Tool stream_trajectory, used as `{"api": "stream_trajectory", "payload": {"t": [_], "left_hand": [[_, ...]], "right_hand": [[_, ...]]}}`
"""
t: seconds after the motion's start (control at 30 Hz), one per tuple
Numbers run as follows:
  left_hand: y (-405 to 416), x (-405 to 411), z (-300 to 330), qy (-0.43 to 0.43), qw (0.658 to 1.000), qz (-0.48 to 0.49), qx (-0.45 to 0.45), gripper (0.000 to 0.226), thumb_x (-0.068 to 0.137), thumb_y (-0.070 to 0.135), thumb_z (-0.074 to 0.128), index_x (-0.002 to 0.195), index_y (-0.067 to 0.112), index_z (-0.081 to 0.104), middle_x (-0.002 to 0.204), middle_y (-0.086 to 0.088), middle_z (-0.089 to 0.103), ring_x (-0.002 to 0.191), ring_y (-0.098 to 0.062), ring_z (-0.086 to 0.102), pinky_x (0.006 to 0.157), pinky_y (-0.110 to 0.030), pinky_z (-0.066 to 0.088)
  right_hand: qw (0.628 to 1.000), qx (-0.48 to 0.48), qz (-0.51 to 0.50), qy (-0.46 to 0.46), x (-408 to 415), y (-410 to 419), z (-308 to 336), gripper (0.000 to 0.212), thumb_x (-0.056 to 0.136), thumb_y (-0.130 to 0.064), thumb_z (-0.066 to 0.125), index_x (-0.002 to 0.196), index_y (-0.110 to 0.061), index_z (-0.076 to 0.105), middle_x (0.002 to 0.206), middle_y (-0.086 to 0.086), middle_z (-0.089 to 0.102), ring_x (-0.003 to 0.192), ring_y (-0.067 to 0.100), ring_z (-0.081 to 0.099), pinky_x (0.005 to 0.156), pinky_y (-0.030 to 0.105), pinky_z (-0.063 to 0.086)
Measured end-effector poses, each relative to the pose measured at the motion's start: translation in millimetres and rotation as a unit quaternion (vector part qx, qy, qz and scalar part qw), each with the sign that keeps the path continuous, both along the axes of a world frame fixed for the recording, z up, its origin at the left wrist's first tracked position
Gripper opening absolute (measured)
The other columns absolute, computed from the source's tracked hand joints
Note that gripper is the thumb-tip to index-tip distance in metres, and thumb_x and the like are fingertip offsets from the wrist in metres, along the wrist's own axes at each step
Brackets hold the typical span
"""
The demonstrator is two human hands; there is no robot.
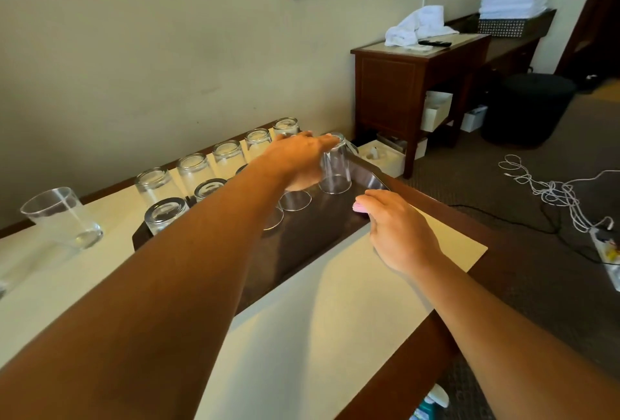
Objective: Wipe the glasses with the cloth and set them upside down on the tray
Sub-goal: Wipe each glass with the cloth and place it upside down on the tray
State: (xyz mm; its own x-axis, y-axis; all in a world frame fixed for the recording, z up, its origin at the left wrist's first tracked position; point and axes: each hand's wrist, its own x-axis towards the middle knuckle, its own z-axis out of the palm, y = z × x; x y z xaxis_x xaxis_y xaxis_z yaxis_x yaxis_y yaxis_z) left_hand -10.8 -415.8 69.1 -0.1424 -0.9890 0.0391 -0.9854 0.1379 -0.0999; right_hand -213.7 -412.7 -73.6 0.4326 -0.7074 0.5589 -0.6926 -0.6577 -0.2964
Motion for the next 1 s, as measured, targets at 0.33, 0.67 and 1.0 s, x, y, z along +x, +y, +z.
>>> {"api": "stream_trajectory", "payload": {"t": [0.33,0.67,1.0], "left_hand": [[2.8,2.1,-12.5,0.059,0.998,0.032,-0.007,0.071,0.096,0.004,0.055,0.159,0.023,0.027,0.158,-0.012,0.046,0.13,-0.036,0.054,0.096,-0.048,0.049],[13.1,3.3,-15.4,0.097,0.995,0.03,-0.018,0.061,0.093,0.016,0.07,0.143,0.011,0.035,0.147,-0.015,0.053,0.124,-0.034,0.054,0.104,-0.048,0.048],[8.5,8.9,-23.5,0.069,0.997,0.006,-0.032,0.083,0.094,0.04,0.073,0.157,0.015,0.026,0.166,-0.009,0.035,0.148,-0.033,0.038,0.121,-0.052,0.037]], "right_hand": [[1.0,0.001,0.001,-0.01,1.4,2.8,2.9,0.042,0.084,0.008,0.074,0.122,-0.009,0.072,0.12,0.009,0.073,0.11,0.026,0.069,0.083,0.033,0.061],[1.0,0.005,-0.007,-0.01,2.5,3.1,4.2,0.041,0.086,0.005,0.074,0.125,-0.009,0.072,0.123,0.009,0.072,0.112,0.027,0.068,0.087,0.034,0.059],[0.999,0.005,-0.036,-0.005,4.2,4.3,1.8,0.044,0.088,-0.005,0.075,0.131,-0.007,0.067,0.128,0.011,0.07,0.116,0.029,0.068,0.087,0.036,0.059]]}}
